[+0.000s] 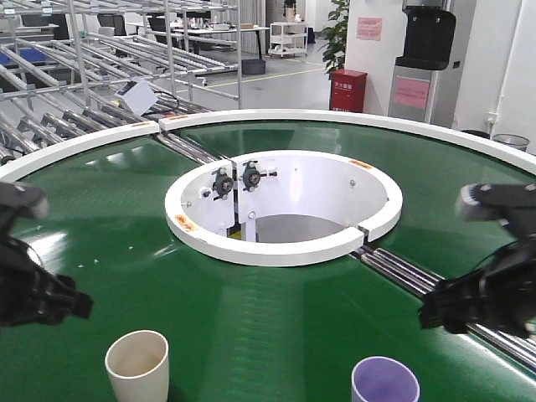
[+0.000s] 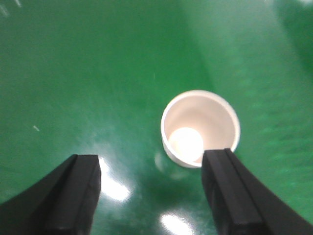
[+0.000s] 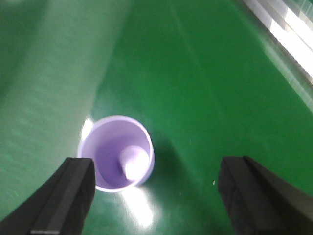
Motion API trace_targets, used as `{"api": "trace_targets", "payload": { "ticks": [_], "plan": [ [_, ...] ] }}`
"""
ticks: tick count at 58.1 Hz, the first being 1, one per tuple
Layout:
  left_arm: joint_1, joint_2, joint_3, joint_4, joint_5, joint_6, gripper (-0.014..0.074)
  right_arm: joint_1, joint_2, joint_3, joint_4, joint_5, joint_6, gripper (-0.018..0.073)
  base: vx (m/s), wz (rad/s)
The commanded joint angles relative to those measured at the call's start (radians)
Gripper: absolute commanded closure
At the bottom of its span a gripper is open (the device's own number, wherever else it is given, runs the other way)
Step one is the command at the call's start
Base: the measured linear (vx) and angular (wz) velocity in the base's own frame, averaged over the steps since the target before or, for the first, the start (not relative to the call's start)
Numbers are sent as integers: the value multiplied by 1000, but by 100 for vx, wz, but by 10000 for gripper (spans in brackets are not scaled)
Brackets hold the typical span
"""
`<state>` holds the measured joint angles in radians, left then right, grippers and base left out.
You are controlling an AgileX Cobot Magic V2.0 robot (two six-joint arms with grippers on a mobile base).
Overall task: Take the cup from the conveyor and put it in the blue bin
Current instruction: 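Lower both grippers over the cream cup and lavender cup, then close left gripper on cream cup rim, right on lavender cup rim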
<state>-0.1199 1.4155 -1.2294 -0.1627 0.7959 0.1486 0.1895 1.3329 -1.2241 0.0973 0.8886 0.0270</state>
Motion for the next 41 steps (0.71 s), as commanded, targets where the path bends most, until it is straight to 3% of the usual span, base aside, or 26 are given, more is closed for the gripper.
{"api": "trace_targets", "payload": {
  "ticks": [1, 18, 41],
  "plan": [
    [-1, 40, -39, -41, -55, -12, 33, -3, 70, -62, -4, 4, 2, -1, 0, 0],
    [-20, 170, -40, -76, -150, -12, 33, -3, 213, -64, 11, 0, 4, -1, 0, 0],
    [-30, 249, -41, -75, -160, -12, 33, -3, 220, -64, 17, -34, 4, -1, 0, 0]
  ]
}}
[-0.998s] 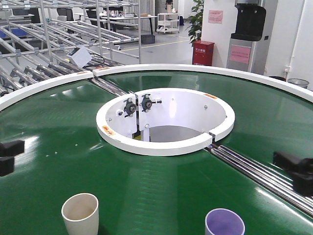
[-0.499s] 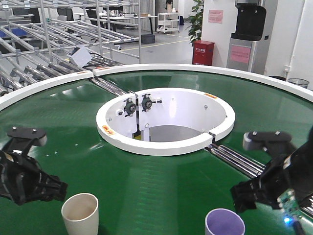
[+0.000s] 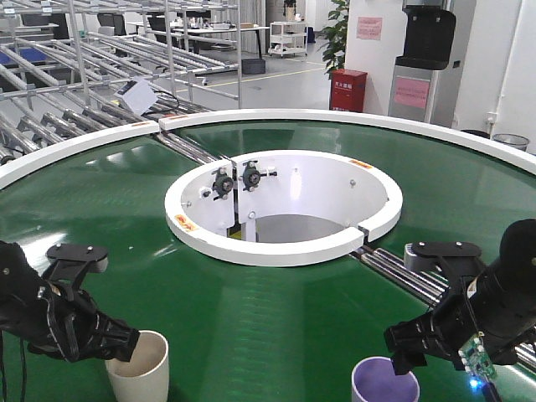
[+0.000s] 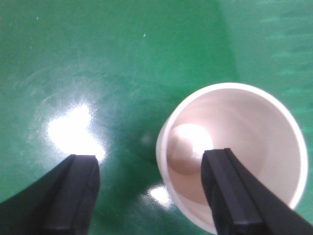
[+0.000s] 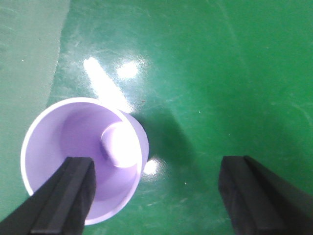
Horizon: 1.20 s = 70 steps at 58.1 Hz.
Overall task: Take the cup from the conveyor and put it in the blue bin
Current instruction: 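Close left gripper on cream cup rim, right on lavender cup rim, then lift both held cups up off the conveyor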
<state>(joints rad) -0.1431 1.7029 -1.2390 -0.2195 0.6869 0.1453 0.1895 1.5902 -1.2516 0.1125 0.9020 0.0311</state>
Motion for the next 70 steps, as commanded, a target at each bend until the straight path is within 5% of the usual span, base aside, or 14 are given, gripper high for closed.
{"api": "trace_targets", "payload": {
  "ticks": [1, 24, 31, 39, 54, 70],
  "plan": [
    [-6, -37, -31, -19, -52, -8, 33, -3, -37, -36, 1, -51, 0, -1, 0, 0],
    [-6, 67, -31, -20, -99, -8, 167, -3, 107, -36, 1, -77, 0, 33, 0, 0],
    [-6, 66, -33, -13, -97, -8, 327, -3, 120, -36, 1, -80, 0, 192, 0, 0],
    [-7, 21, -36, -8, -111, -11, 608, -3, 99, -36, 1, -80, 0, 530, 0, 0],
    [-7, -177, -35, 5, -70, -11, 604, -3, -42, -36, -4, -69, -3, 571, 0, 0],
    [-7, -471, -35, 42, 134, -12, 604, -3, -328, -36, -15, -25, -3, 568, 0, 0]
  ]
}}
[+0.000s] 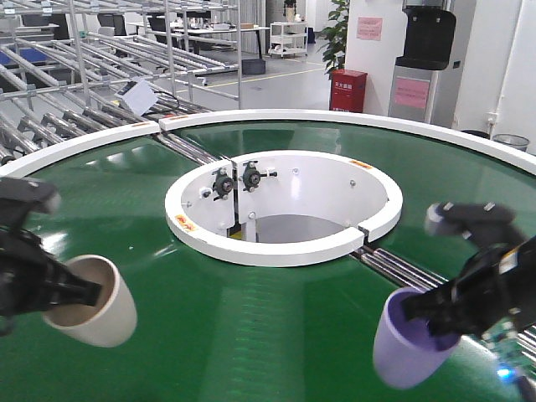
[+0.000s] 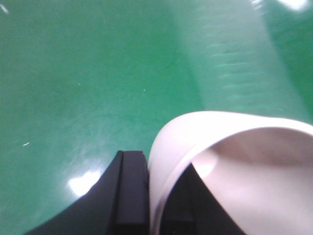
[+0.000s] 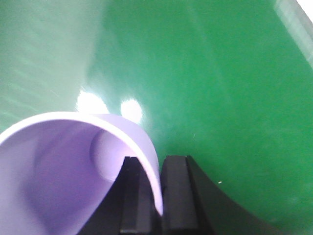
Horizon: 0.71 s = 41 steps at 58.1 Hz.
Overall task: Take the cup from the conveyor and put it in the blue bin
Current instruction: 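Lift both held cups up off the conveyor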
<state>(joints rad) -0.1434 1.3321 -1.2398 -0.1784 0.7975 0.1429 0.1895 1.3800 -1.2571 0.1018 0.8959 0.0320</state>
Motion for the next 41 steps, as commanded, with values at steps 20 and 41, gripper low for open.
{"api": "trace_targets", "payload": {
  "ticks": [20, 41],
  "plan": [
    [-7, -246, -34, 19, 144, -17, 601, -3, -335, -31, -43, 60, -4, 568, 0, 0],
    [-7, -241, -34, 19, 144, -17, 601, -3, -347, -31, -42, 60, -4, 568, 0, 0]
  ]
}}
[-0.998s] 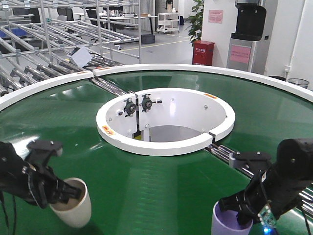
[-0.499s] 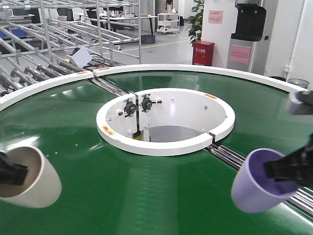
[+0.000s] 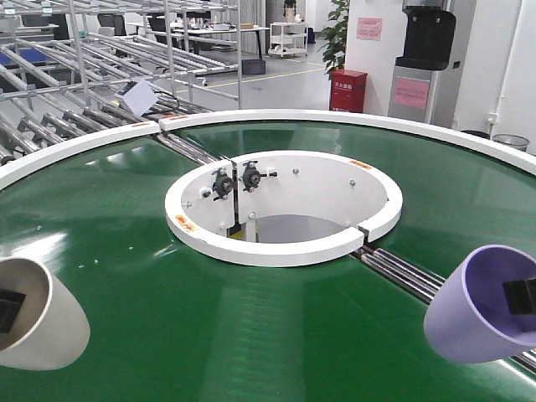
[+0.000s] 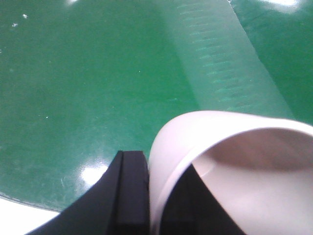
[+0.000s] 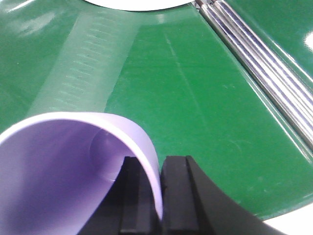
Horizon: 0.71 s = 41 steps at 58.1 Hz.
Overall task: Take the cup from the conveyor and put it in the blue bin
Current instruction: 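Lift both held cups up off the conveyor, then drive the base with both cups held to the blue bin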
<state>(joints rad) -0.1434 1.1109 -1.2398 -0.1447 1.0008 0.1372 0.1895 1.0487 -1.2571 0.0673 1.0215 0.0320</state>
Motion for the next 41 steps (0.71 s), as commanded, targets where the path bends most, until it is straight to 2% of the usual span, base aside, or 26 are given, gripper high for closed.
{"api": "trace_targets", "payload": {
  "ticks": [1, 41],
  "plan": [
    [-7, -20, -34, -15, -59, -11, 601, -3, -16, -31, -7, -65, -4, 568, 0, 0],
    [-7, -20, -34, -16, -59, -11, 601, -3, -16, -31, -7, -64, -4, 568, -1, -2]
  ]
}}
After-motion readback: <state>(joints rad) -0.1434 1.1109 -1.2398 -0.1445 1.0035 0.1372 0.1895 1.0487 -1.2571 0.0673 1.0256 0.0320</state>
